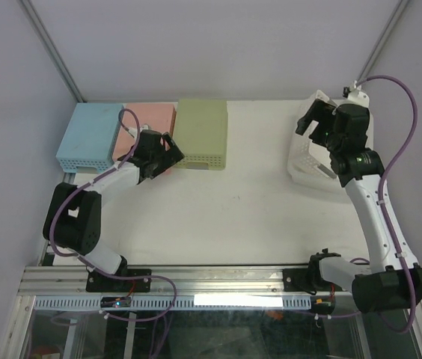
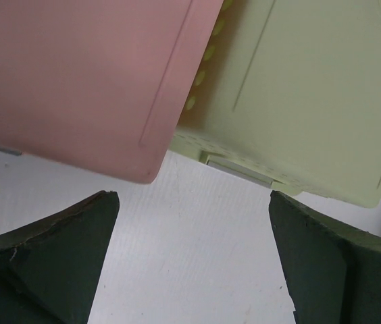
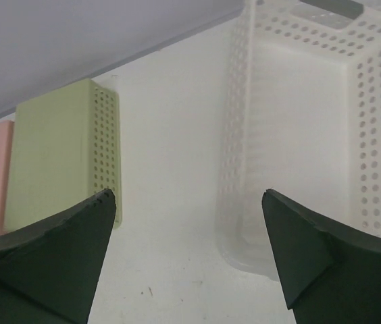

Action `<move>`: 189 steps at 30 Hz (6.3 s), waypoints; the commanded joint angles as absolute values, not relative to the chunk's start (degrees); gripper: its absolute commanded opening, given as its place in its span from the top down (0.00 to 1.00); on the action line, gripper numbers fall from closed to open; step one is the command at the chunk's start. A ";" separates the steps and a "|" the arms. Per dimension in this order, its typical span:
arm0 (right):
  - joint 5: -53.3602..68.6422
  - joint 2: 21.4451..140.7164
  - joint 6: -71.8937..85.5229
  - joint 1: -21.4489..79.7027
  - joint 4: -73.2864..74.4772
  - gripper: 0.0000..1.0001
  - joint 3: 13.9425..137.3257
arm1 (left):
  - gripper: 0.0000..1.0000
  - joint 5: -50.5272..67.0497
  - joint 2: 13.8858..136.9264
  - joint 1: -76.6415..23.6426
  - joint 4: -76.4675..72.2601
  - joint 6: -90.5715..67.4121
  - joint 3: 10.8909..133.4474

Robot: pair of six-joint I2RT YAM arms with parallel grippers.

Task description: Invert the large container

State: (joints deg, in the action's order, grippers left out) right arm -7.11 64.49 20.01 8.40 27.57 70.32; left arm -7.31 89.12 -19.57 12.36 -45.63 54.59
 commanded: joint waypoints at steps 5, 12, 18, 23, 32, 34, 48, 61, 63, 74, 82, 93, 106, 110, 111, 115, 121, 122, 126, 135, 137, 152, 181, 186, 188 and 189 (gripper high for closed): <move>-5.22 67.14 20.85 2.34 28.66 0.22 70.36 | 0.01 -0.88 94.18 -17.33 2.57 -41.36 58.92; 0.25 70.77 22.18 -2.51 27.64 0.39 71.03 | 0.01 1.24 95.91 -16.79 1.69 -39.74 60.84; 2.39 72.84 22.71 -3.81 27.09 0.41 71.15 | 0.01 3.68 95.93 -16.80 1.58 -39.79 61.35; 3.20 75.34 22.84 -4.34 27.37 0.36 72.59 | 0.01 5.32 93.02 -16.93 1.72 -39.79 60.27; 4.70 81.23 23.19 -4.94 25.68 0.38 75.52 | 0.01 6.32 85.19 -17.04 5.04 -38.72 57.74; 5.37 82.59 23.31 -4.96 25.33 0.41 76.05 | 0.01 7.04 83.38 -17.43 5.31 -38.88 57.19; 12.05 79.95 24.34 -4.99 25.94 1.00 79.26 | 0.01 8.70 76.65 -22.00 7.91 -38.94 58.79; 30.25 65.65 36.43 -2.89 14.72 1.00 79.20 | 0.01 5.11 67.90 -22.24 11.47 -38.87 60.13; 35.06 66.01 41.99 -0.32 7.72 1.00 76.20 | 0.01 5.10 66.63 -22.24 11.74 -38.85 59.75; 44.80 69.62 57.71 11.88 -16.68 1.00 62.35 | 0.01 1.50 59.69 -22.31 16.31 -37.38 58.58; 50.12 69.38 74.08 9.75 -36.34 1.00 47.87 | 0.01 5.18 60.02 -22.28 18.73 -35.33 60.33; 47.90 59.76 89.79 3.97 -47.39 1.00 32.35 | 0.01 8.53 61.74 -22.26 18.90 -34.87 60.97; 43.13 54.96 97.24 2.17 -50.41 1.00 23.59 | 0.01 12.00 63.07 -22.25 18.09 -35.80 60.12; 40.61 56.34 100.19 2.30 -51.91 1.00 22.01 | 0.01 12.70 63.60 -22.26 17.33 -36.08 59.67; 40.05 56.29 100.67 2.29 -51.64 1.00 21.59 | 0.01 13.18 63.83 -22.27 17.20 -36.13 59.63; 37.75 55.42 101.65 2.70 -49.85 1.00 19.04 | 0.01 14.01 64.63 -22.28 17.05 -36.04 59.63; 37.35 55.97 104.54 2.81 -50.64 1.00 14.88 | 0.01 14.65 65.75 -22.29 16.64 -35.84 59.76; 37.21 55.98 104.90 2.80 -50.13 1.00 14.00 | 0.01 14.81 65.89 -22.26 16.55 -35.83 59.85; 36.31 55.11 106.03 2.48 -48.26 1.00 10.72 | 0.01 15.20 66.26 -22.25 16.35 -35.82 59.70; 37.53 50.91 101.87 0.67 -35.25 0.96 9.27 | 0.01 15.34 66.18 -22.26 16.25 -35.02 59.27; 37.85 50.81 99.89 0.54 -33.10 0.82 9.44 | 0.01 15.43 66.16 -22.29 16.26 -34.90 59.17; 37.60 50.67 92.81 -0.22 -20.57 0.54 12.18 | 0.01 15.90 66.26 -22.25 16.26 -34.50 58.71; 14.93 48.03 62.57 -0.44 28.35 0.11 37.33 | 0.01 18.39 67.85 -22.33 13.90 -34.80 57.15; 12.55 47.44 58.97 -0.44 30.01 0.10 40.46 | 0.01 18.89 68.18 -22.65 13.30 -35.07 57.11; 12.23 47.14 55.51 -0.42 29.19 0.11 41.98 | 0.01 18.14 68.61 -23.96 13.28 -34.80 57.28; 12.60 47.16 52.96 -0.39 28.28 0.12 42.79 | 0.01 17.40 68.88 -25.23 13.32 -34.50 57.48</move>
State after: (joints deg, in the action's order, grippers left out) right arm 14.92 48.71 61.04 -0.19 30.00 37.76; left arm 17.02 68.34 -22.24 16.45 -35.16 56.95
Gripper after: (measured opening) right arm 0.894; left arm 0.990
